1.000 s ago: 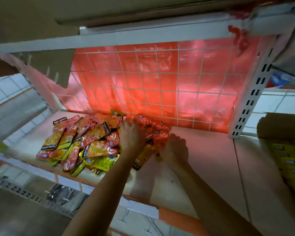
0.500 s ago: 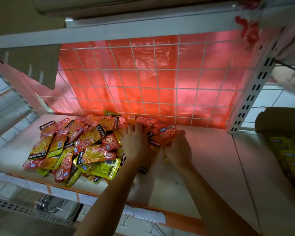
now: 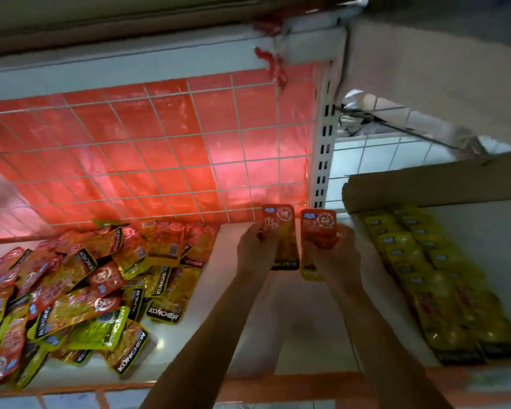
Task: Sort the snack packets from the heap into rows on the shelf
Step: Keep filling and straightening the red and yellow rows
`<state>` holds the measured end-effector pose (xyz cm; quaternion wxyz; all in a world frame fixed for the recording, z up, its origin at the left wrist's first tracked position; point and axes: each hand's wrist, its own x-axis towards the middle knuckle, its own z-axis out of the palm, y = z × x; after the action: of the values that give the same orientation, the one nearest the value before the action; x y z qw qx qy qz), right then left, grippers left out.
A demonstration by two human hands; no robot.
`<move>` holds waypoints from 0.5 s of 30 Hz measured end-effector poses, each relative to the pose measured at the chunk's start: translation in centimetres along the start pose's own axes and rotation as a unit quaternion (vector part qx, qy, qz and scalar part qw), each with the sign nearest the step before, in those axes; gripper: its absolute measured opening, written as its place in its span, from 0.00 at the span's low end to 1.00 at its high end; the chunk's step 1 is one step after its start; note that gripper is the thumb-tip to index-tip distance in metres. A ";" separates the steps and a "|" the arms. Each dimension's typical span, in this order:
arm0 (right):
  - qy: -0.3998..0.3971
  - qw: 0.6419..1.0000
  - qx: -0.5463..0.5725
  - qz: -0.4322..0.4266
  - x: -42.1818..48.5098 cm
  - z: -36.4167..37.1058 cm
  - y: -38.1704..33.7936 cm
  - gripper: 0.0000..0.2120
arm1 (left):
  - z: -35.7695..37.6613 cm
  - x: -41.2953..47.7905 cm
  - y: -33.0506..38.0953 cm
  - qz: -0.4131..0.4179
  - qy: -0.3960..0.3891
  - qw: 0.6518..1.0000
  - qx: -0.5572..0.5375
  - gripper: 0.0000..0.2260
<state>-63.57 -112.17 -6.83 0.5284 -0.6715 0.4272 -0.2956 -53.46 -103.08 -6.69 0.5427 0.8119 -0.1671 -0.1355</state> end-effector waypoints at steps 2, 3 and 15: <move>0.002 1.000 0.024 -0.015 0.6 -1.9 0.2 0.30 | 1.9 -0.6 0.7 0.003 -0.029 0.999 -0.026 0.06; 0.000 0.998 0.050 -0.023 1.0 -2.7 0.3 0.28 | 2.9 -0.7 0.9 0.005 -0.045 0.999 -0.025 0.08; -0.026 0.985 0.148 0.080 5.1 -10.8 1.7 0.16 | 10.8 -1.8 2.8 0.070 -0.112 0.983 0.125 0.25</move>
<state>-70.87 -121.75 -5.83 0.6550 -0.5570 0.4171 -0.2945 -59.81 -112.32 -8.02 0.4234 0.8392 -0.2988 -0.1651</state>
